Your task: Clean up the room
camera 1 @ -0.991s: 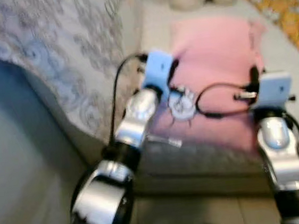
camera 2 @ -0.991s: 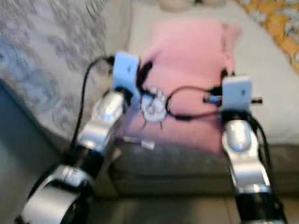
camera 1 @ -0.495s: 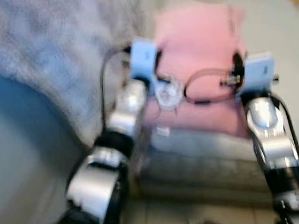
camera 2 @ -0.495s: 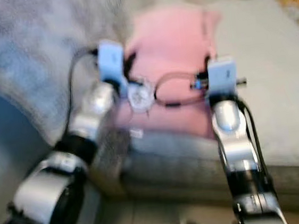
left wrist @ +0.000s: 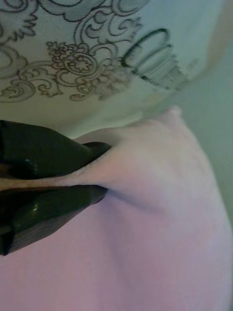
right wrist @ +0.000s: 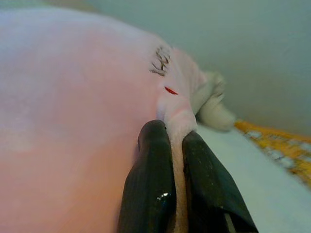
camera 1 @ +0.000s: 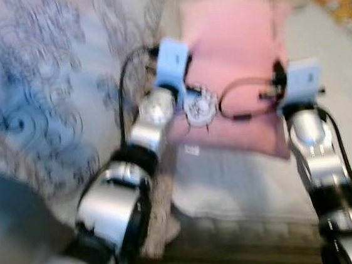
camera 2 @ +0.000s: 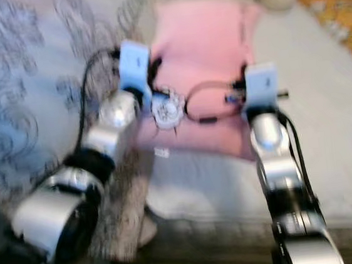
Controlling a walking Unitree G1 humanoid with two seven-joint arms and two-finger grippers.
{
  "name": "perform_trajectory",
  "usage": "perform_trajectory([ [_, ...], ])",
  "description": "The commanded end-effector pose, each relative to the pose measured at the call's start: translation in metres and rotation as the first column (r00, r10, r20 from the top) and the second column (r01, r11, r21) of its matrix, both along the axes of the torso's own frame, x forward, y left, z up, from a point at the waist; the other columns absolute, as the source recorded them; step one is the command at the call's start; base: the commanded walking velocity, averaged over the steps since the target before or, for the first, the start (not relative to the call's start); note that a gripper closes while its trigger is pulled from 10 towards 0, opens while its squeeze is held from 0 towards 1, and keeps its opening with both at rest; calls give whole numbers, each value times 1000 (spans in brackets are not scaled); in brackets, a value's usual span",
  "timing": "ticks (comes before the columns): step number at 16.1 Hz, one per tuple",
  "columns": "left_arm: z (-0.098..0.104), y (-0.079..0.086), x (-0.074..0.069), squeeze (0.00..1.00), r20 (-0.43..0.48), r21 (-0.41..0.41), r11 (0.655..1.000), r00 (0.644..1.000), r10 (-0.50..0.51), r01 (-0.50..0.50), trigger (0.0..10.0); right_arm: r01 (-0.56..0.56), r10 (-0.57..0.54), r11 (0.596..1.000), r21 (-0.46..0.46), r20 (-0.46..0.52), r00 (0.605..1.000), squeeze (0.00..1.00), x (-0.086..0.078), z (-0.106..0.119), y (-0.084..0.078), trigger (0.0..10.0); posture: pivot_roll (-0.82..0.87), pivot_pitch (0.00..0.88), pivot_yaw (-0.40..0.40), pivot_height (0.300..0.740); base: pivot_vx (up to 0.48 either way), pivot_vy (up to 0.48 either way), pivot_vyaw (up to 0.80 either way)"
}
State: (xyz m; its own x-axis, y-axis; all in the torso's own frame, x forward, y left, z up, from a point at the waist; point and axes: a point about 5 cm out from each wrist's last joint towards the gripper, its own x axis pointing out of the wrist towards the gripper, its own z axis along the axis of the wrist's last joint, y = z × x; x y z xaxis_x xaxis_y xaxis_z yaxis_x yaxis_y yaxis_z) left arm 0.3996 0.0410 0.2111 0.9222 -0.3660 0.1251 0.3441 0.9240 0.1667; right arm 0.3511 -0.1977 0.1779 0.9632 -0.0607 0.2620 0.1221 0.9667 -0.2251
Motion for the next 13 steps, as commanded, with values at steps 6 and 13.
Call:
perform_trajectory([
  [6, 19, 3, 8, 0, 49, 83, 995, 997, 53, -57, 10000, 44, -25, 989, 142, -129, 991, 0, 17, -19, -24, 10000, 35, 171, 14, 740, 0, 0, 0],
  [13, 4, -2, 5, 0, 33, 155, 984, 996, 80, -84, 10000, -49, 64, 997, 56, -315, 947, 0, 25, -47, -17, 10000, 53, 361, 2, 740, 0, 0, 0],
])
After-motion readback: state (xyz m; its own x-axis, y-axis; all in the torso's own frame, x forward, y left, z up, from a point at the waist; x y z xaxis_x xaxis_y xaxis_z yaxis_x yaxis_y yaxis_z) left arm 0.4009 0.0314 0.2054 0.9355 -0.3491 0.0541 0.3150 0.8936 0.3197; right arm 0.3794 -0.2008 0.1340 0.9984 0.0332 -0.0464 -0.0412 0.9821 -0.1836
